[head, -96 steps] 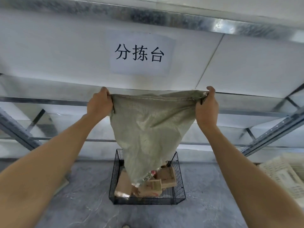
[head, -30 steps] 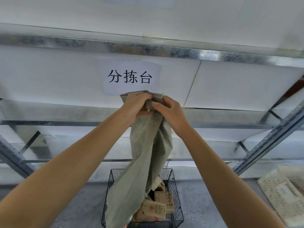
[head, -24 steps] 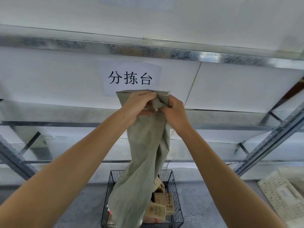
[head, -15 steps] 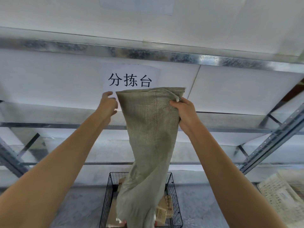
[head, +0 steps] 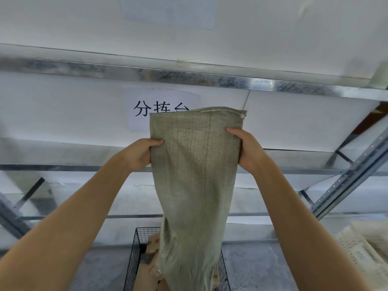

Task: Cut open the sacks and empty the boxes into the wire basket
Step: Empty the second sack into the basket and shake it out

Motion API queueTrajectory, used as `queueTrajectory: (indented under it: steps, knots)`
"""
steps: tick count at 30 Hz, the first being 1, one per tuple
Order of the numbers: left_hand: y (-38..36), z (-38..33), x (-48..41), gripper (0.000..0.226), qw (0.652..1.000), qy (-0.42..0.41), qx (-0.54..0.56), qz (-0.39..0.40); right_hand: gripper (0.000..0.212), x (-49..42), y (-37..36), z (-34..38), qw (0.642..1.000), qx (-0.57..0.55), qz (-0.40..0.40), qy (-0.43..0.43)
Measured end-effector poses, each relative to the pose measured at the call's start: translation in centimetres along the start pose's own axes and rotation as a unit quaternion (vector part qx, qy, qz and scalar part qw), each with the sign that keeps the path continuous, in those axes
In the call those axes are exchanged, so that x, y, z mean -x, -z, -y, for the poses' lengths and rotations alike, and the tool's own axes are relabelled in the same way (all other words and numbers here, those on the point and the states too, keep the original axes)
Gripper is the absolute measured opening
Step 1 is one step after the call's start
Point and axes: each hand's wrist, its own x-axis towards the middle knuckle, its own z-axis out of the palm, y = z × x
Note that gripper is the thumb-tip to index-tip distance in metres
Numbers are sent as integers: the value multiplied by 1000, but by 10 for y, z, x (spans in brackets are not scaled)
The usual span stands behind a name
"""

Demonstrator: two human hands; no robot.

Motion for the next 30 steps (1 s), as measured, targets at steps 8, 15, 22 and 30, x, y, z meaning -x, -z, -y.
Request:
queueTrajectory:
  steps: [8, 15, 22, 30]
  knots:
    - [4, -6, 4, 20, 1000, 16, 4, -17, 18, -12, 24, -31, 969, 229, 65, -69]
    - [7, -12, 2, 33, 977, -40, -145, -154, 39, -23, 11, -31, 982, 174, -76, 22]
    - [10, -20, 2, 38, 935, -109, -223, -254, 31, -19, -8, -19, 963, 221, -82, 133]
    - [15, -37, 26, 37, 934, -39, -347, -70, 49, -13, -6, -13, 943, 330, 39, 37]
